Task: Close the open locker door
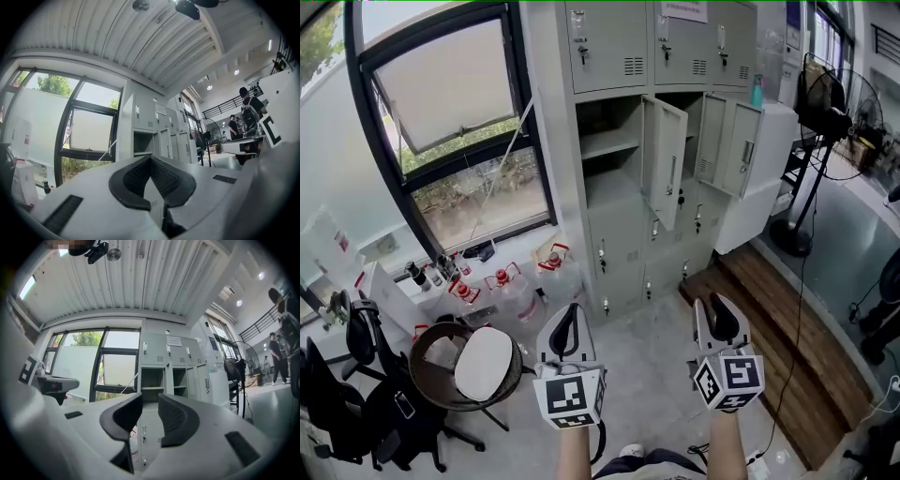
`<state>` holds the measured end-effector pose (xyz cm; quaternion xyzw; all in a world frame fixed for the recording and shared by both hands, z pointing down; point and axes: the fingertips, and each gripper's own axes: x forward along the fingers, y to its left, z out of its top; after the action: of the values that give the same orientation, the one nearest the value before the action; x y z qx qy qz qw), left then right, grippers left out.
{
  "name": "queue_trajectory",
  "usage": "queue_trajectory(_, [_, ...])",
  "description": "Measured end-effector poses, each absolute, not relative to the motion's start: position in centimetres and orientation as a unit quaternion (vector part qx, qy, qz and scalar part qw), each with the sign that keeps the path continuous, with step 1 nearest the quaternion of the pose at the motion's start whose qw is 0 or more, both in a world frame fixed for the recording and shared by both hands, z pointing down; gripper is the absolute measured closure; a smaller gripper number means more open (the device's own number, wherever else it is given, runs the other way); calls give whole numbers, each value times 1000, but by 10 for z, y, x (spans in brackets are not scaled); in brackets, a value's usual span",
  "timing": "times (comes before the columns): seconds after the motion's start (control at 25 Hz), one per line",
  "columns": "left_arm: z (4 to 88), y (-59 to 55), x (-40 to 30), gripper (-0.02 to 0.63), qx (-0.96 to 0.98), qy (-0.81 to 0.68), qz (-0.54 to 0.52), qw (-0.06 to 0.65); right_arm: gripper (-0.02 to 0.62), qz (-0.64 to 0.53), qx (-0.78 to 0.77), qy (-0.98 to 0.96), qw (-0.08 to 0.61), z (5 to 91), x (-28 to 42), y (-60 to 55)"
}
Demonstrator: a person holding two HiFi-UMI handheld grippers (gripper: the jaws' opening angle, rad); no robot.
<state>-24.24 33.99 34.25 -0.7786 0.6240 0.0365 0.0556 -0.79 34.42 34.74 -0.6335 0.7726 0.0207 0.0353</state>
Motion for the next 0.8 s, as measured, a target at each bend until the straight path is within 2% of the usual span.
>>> queue_trajectory(0.16, [346,325,-247,606,-780,622,35,54,482,20,-634,772,39,348,-11,331])
queue_trajectory(0.2, [348,322,-247,606,-781,621,34,53,414,18,-631,774,39,349,-11,327])
queue_trajectory(0.24, [350,318,-246,606,-782,620,32,52,392,16,-629,777,37,350,-12,324])
queue_trajectory(0.8, [362,214,-232,606,-766,641,31,49,391,17,-621,783,33,362,17,208])
